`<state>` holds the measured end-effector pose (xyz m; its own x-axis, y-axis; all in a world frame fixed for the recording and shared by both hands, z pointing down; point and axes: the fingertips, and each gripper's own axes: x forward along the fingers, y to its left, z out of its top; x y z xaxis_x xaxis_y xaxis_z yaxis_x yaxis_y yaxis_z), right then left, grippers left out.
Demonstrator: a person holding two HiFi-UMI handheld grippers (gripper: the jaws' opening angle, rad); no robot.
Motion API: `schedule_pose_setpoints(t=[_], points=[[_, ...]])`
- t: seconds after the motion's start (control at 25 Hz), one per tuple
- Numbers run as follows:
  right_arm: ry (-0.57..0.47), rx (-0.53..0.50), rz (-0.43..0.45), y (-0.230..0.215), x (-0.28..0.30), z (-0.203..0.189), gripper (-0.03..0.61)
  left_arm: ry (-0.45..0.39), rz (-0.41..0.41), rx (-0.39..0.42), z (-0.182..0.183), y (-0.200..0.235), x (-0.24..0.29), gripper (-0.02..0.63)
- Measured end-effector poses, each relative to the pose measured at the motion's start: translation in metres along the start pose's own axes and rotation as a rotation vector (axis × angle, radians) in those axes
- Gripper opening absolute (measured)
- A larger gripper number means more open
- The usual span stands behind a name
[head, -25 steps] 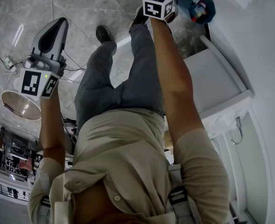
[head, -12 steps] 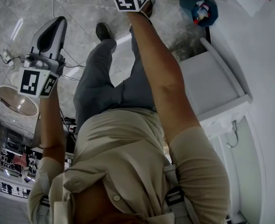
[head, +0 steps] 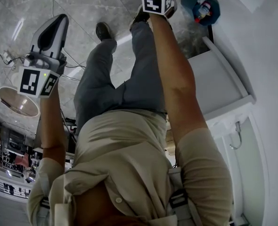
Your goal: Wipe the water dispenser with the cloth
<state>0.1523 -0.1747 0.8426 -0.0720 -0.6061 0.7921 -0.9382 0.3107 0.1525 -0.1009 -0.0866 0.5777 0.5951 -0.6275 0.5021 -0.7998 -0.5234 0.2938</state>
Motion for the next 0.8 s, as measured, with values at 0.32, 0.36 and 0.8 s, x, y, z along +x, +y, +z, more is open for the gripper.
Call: schedule_pose_setpoints(t=[0.32,0.36,0.8], points=[[0.073,0.138,-0.165,-0.097,-0.014,-0.05,0.051,0.003,-0.037,0.022,0.007,-0.018,0.018,0.021],[0.077,0.144,-0.173,-0.103,-0.015,-0.054,0.051,0.004,-0.039,0.024,0.008,-0.02,0.02,0.021],[0.076,0.141,-0.167,-0.09,-0.01,-0.05,0.051,0.002,-0.035,0.018,0.002,-0.023,0.02,0.021]])
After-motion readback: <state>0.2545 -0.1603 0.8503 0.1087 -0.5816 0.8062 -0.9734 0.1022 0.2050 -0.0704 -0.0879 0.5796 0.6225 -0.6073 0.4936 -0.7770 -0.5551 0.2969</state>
